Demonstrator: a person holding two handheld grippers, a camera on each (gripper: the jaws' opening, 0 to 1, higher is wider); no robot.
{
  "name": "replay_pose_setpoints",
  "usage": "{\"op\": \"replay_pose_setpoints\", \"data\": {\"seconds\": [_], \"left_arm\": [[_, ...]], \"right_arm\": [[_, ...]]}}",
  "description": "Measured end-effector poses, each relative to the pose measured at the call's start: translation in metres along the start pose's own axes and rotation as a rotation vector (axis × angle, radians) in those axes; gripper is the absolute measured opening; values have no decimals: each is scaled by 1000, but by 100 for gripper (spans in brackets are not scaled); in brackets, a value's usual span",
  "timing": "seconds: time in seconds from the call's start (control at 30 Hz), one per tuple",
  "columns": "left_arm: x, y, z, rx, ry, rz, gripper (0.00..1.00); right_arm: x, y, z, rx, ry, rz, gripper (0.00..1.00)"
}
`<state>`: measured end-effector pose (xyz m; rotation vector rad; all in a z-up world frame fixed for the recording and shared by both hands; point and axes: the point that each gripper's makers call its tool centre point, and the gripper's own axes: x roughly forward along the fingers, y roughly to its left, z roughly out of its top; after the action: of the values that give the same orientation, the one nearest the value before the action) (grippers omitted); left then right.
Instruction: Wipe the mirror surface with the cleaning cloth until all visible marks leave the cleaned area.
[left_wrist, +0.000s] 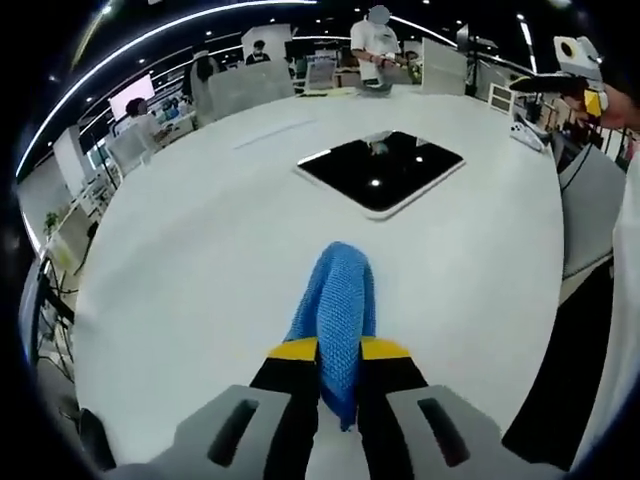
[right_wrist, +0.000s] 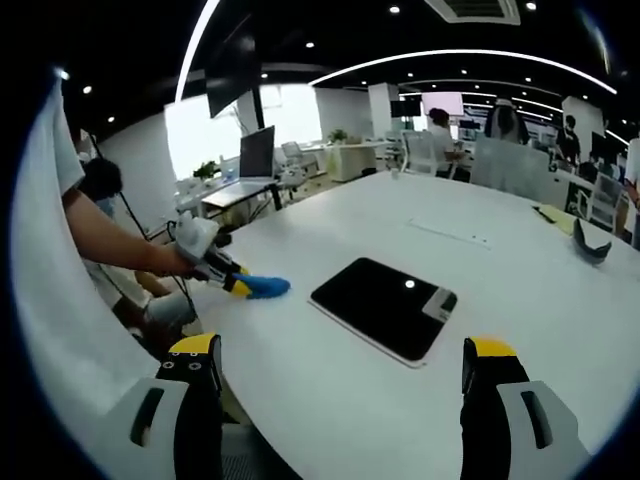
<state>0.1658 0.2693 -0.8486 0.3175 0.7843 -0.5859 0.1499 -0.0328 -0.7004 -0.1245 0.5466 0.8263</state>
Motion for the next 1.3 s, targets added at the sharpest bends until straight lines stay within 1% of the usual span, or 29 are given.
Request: {"op": "replay_pose_setpoints", "data": {"seconds": [0.2, 0.3, 0.43, 0.5, 0.77, 0.9, 0.97, 1.03, 1.3], "left_arm": [[0, 1, 0, 2, -7, 1, 9], [1, 2, 0, -24, -6, -2, 8], [0, 4, 0, -84, -28, -2, 8], [0, 3, 1, -91, -29, 2, 8], [0, 5, 4, -84, -29, 21, 7], [-4, 8, 12, -85, -47, 30, 7], [-4, 8, 15, -100, -54, 21, 7], [-4, 10, 17, -91, -48, 30, 7], [0, 19, 37, -85, -67, 34, 7]], "right_arm": [[0, 0, 0, -3, 6, -3, 99], [0, 1, 0, -3, 6, -2, 99], [0, 1, 1, -6, 5, -3, 99], [-1, 0, 1, -5, 1, -6, 98], [-2, 2, 0, 1, -6, -5, 98], [-2, 2, 3, 5, -11, -5, 98], [-1, 1, 5, 9, -16, -6, 98], [-1, 0, 7, 10, -22, -9, 98], [3, 0, 9, 15, -24, -10, 98]]}}
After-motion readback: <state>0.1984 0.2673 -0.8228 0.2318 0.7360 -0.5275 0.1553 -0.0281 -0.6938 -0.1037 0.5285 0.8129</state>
